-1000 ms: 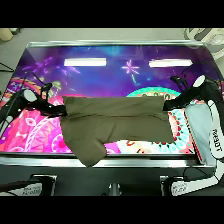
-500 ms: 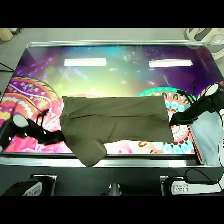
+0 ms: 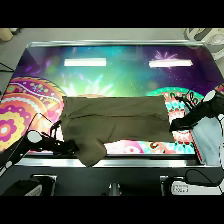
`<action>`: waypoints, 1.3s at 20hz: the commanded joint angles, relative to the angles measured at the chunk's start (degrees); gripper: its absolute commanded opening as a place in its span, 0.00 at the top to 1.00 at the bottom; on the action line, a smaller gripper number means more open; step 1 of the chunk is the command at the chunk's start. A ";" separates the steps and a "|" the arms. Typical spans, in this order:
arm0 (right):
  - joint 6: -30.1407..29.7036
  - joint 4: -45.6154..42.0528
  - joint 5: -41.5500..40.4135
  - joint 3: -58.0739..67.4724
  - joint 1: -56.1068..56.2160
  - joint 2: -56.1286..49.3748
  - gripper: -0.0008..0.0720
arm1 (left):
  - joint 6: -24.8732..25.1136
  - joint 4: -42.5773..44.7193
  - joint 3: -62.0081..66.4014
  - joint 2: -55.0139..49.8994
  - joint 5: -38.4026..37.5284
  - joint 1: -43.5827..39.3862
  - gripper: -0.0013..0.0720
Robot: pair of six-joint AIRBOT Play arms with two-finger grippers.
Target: Fold the shirts.
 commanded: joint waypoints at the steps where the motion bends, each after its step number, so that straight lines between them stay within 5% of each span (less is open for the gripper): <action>1: 0.26 -2.29 -1.55 -4.68 0.02 1.36 0.20 | -1.29 -0.57 -0.44 0.09 2.60 -2.03 0.88; 2: 0.24 -2.29 -1.97 -6.27 0.02 1.36 0.10 | -1.22 -0.07 -0.33 0.11 2.60 -2.05 0.95; 5: 0.31 -1.86 -6.10 -9.70 0.02 1.33 0.09 | -1.29 0.85 -0.22 0.20 2.56 -2.05 0.95; 12: 2.45 2.32 -9.79 -10.69 0.02 0.76 0.26 | -1.29 0.85 -0.22 0.22 2.60 -2.05 0.95; 14: 2.40 2.84 -9.14 -10.71 0.09 0.39 0.51 | -1.29 0.87 0.04 0.22 2.75 -2.05 0.95; 15: 2.34 2.86 -9.22 -10.67 0.07 0.42 0.79 | -1.29 0.85 0.50 0.28 2.73 -2.05 0.95; 16: 1.99 2.89 -9.20 -10.56 0.07 0.48 0.96 | -1.25 0.87 1.14 0.66 2.73 -2.05 0.95; 23: -2.34 4.33 -11.08 2.12 0.09 5.60 0.96 | -2.64 10.03 18.67 6.03 -7.96 1.01 0.95; 26: -2.32 10.03 -15.82 7.76 0.09 4.28 0.96 | -3.50 10.29 26.34 4.35 -4.28 6.23 0.95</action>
